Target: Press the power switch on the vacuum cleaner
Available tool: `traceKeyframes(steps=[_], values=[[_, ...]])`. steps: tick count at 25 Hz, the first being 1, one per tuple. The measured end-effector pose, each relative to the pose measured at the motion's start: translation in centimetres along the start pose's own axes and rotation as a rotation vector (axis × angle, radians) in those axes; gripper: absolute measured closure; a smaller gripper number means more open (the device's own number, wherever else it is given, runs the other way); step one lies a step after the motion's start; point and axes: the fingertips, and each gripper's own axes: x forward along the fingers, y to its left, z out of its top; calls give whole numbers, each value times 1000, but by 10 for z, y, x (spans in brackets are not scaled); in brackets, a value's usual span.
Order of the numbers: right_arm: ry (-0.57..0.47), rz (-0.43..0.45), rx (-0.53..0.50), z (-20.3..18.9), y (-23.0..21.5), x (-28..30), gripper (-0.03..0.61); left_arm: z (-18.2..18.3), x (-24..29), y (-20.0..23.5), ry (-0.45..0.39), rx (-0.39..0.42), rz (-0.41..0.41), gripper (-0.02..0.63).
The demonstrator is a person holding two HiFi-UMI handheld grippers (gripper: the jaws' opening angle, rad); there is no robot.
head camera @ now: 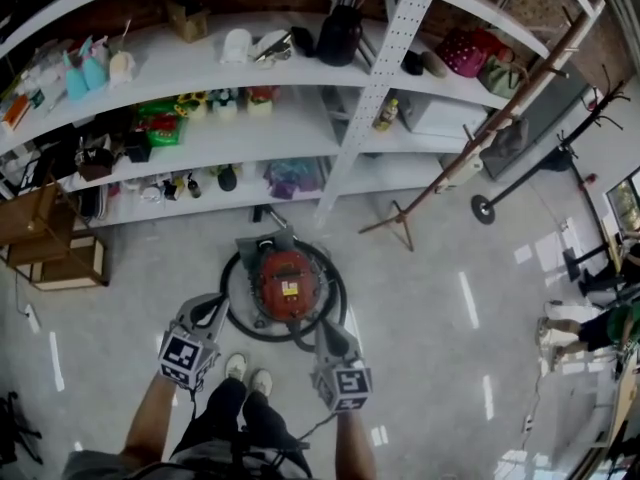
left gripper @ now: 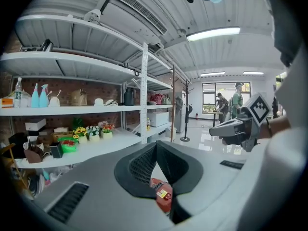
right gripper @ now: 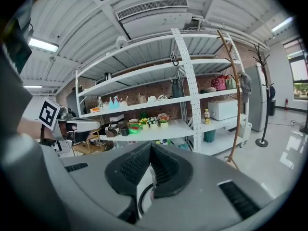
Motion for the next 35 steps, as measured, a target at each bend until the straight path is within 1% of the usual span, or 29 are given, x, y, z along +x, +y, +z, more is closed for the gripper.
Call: traceKeyframes(steps=[4, 10, 16, 24, 29, 32, 35], values=[[16, -5, 11, -14, 1, 14, 571, -12, 16, 6, 9, 36, -24, 604], [28, -12, 21, -35, -3, 33, 571, -35, 37, 13, 30, 38, -54, 604], [52, -21, 20, -64, -9, 50, 571, -71, 54, 16, 77, 56, -94, 604], [65, -12, 51, -117, -22, 68, 571, -116, 73, 11, 107, 73, -114, 604], [97, -6, 58, -141, -21, 81, 571, -136, 80, 15, 107, 54, -126, 604], [108, 4, 62, -164, -23, 90, 571, -158, 86, 16, 112, 55, -132, 604], [118, 5, 84, -184, -26, 99, 571, -184, 90, 16, 134, 50, -129, 604]])
